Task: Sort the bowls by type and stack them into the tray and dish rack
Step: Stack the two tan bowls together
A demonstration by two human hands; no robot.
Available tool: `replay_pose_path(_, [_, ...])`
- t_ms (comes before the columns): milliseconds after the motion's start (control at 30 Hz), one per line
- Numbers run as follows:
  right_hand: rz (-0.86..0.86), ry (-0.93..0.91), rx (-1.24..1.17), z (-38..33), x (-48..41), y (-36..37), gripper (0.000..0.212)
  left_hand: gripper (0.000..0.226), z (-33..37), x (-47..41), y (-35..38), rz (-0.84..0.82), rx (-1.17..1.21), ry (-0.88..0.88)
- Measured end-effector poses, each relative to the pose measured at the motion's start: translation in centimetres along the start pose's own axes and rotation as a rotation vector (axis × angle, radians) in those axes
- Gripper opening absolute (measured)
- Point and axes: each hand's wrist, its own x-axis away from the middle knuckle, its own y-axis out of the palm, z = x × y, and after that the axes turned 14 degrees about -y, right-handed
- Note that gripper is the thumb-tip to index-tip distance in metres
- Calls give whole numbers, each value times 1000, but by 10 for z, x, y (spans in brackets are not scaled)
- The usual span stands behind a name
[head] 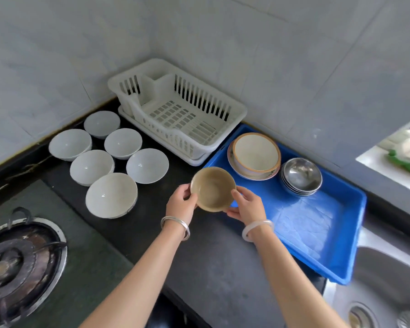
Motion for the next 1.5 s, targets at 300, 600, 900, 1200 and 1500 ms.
replay_pose_path(300, [363,0,-167,9,-5,-138,19,22,22,5,154,-339,-173,1])
replay_pose_path(600, [694,128,-282,59,-10,-204,25,29,-11,-4,256,-457,-320,-103])
replay_pose_path(900, [851,197,-254,84,-29,-219,28,30,-39,-16,305,-510,-213,-292])
replay_pose_path(1200, [863,236,-265,85,-58,-235,33,30,-57,-28,334,-537,-159,-290])
replay_pose_path(1500, [876,178,-426,84,-82,-244,29,26,-58,-35,359,-484,-216,-169])
